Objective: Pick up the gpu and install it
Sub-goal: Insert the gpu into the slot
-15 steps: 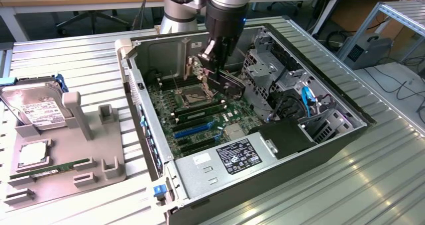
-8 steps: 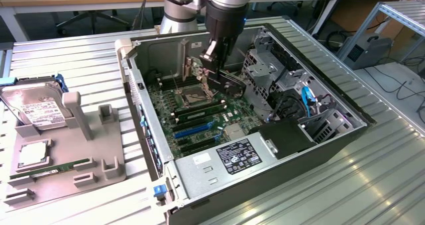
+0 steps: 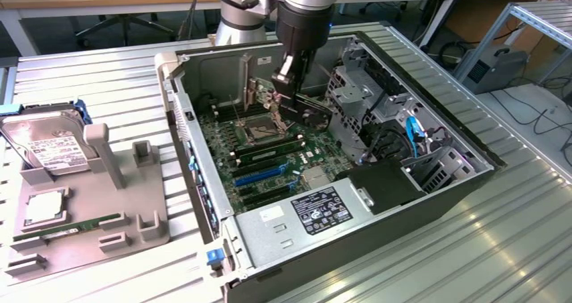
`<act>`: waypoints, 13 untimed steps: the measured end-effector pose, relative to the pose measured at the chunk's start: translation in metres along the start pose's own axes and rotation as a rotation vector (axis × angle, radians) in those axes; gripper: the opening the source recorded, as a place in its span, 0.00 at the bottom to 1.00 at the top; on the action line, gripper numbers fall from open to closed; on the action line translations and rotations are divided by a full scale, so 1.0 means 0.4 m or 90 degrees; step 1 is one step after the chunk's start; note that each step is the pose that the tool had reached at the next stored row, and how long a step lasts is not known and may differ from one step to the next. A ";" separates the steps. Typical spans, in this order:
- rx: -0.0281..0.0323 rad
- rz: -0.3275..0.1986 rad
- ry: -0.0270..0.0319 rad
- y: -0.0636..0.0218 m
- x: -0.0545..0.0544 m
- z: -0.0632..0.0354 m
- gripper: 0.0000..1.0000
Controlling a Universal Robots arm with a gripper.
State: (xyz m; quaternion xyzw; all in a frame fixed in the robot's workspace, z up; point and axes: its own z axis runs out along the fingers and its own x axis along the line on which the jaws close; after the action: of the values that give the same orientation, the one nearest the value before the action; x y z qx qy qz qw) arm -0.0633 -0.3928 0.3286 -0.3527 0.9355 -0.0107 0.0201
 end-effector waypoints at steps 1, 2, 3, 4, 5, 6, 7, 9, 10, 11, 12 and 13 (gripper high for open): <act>-0.0002 -0.007 -0.0002 0.000 0.000 0.000 0.27; -0.0004 -0.015 -0.0004 0.000 0.000 0.000 0.27; -0.0007 -0.024 -0.0008 0.000 0.000 0.000 0.27; -0.0008 -0.028 -0.0009 0.000 0.000 0.000 0.27; -0.0010 -0.033 -0.0011 0.000 0.000 0.000 0.27; -0.0012 -0.040 -0.0014 0.000 0.000 0.000 0.27; -0.0014 -0.048 -0.0016 0.000 0.000 0.000 0.27; -0.0018 -0.061 -0.0021 0.000 0.000 0.000 0.27; -0.0020 -0.067 -0.0022 0.000 0.000 0.000 0.27; -0.0021 -0.071 -0.0024 0.000 0.000 0.000 0.27; -0.0022 -0.075 -0.0025 0.000 0.000 0.000 0.27; -0.0023 -0.080 -0.0027 0.000 0.000 0.000 0.27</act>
State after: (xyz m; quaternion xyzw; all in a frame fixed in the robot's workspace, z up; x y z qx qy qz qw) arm -0.0633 -0.3929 0.3286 -0.4108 0.9114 -0.0094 0.0207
